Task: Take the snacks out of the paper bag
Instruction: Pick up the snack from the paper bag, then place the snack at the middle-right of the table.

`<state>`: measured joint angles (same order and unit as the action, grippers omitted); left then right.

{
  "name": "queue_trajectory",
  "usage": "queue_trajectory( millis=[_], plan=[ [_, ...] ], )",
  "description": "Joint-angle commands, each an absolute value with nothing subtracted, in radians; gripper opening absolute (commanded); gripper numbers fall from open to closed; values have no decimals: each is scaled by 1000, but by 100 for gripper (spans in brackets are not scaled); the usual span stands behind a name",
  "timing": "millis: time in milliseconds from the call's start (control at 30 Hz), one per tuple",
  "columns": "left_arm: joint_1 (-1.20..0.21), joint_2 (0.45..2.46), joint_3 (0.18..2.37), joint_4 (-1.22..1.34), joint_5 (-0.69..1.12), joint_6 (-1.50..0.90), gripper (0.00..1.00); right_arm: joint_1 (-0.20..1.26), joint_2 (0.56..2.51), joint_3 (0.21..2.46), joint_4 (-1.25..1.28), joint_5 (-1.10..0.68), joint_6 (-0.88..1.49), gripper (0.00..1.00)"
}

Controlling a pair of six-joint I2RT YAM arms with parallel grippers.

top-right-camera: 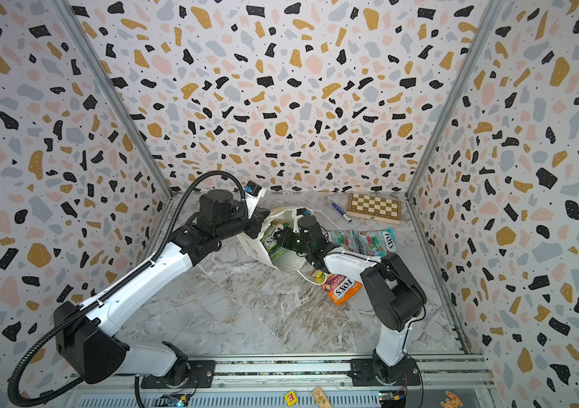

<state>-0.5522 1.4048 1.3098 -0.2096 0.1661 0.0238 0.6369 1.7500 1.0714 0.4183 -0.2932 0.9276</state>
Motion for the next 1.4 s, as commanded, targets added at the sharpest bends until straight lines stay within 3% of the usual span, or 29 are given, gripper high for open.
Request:
queue_trajectory(
  millis=[0,767,1367],
  plan=[
    [-553,1412,1352,-195,140,9,0,630,1652,1067,393,-279,866,0],
    [-554,1412,1351,-192,123,9,0,593,1206,1008,50,-408,595,0],
    [-554,1404,1345,-190,105,12,0,436,923,1155,-480,5,288,0]
  ],
)
